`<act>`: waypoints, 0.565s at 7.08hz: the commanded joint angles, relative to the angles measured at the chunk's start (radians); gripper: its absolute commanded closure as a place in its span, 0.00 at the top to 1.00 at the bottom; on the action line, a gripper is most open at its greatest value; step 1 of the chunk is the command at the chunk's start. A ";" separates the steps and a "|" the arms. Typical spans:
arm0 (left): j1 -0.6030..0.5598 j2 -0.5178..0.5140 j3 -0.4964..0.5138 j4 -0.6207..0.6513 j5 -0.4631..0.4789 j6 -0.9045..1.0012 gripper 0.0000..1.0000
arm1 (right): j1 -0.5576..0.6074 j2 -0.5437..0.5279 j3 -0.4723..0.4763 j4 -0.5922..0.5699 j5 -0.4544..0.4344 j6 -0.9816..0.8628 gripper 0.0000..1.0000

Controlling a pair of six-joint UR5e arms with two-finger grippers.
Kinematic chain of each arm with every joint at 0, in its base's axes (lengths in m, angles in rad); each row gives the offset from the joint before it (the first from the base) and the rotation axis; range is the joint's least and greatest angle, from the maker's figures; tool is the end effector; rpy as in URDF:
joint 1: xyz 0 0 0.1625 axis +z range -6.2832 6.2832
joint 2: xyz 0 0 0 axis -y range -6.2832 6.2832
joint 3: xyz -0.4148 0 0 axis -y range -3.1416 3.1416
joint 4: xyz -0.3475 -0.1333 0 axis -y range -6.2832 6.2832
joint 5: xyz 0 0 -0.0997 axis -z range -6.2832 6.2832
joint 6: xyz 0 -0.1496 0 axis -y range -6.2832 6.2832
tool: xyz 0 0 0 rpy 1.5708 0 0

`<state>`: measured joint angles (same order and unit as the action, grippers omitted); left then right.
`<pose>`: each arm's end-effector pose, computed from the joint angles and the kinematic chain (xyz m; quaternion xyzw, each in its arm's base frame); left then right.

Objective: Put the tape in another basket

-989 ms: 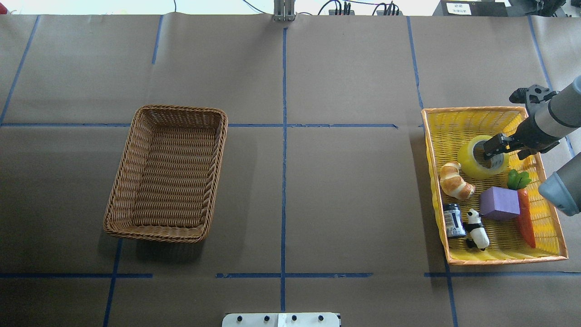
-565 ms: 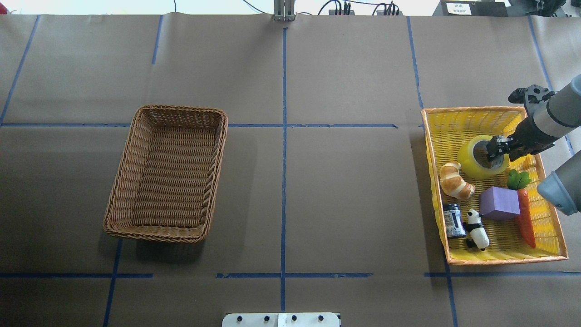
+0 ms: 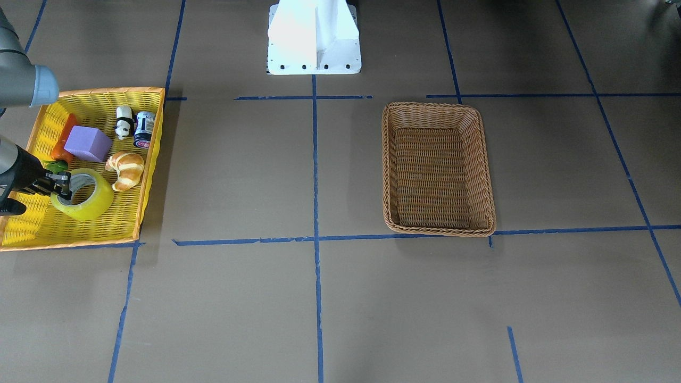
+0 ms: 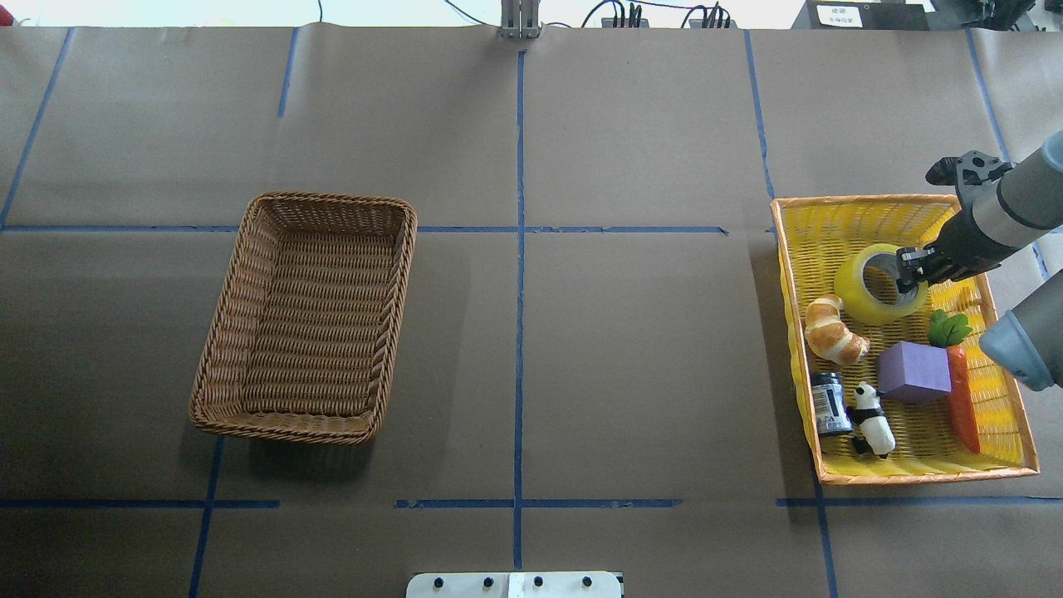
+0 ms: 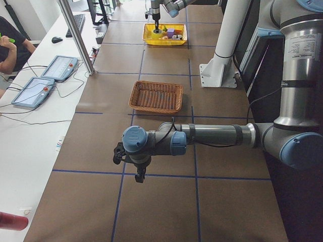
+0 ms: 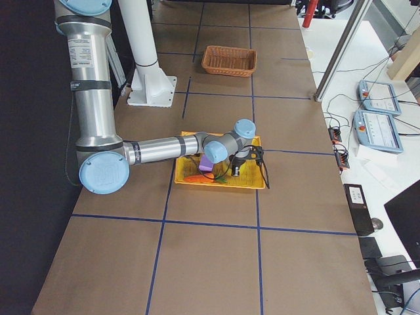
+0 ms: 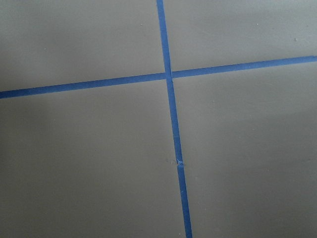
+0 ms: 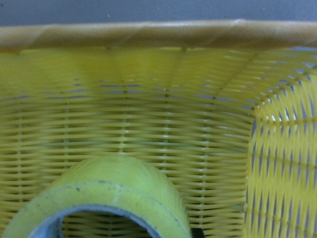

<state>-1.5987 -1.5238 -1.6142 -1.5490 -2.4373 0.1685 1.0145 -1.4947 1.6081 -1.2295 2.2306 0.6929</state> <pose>-0.0312 -0.4245 0.6775 0.0297 0.4189 0.0584 0.9057 -0.2383 -0.4621 0.5992 -0.0116 -0.3807 -0.0099 0.9246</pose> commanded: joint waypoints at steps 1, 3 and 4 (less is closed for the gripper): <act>-0.001 -0.001 -0.015 0.001 0.000 -0.001 1.00 | 0.068 -0.004 0.092 -0.002 0.015 -0.003 0.00; -0.001 -0.001 -0.029 0.000 0.000 0.002 1.00 | 0.127 -0.009 0.156 -0.004 0.072 0.003 0.00; 0.000 -0.001 -0.047 0.000 0.000 0.003 1.00 | 0.127 0.004 0.176 -0.004 0.083 0.032 0.00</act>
<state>-1.5997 -1.5243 -1.6440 -1.5491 -2.4375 0.1700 1.1281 -1.4996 1.7541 -1.2330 2.2882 0.7019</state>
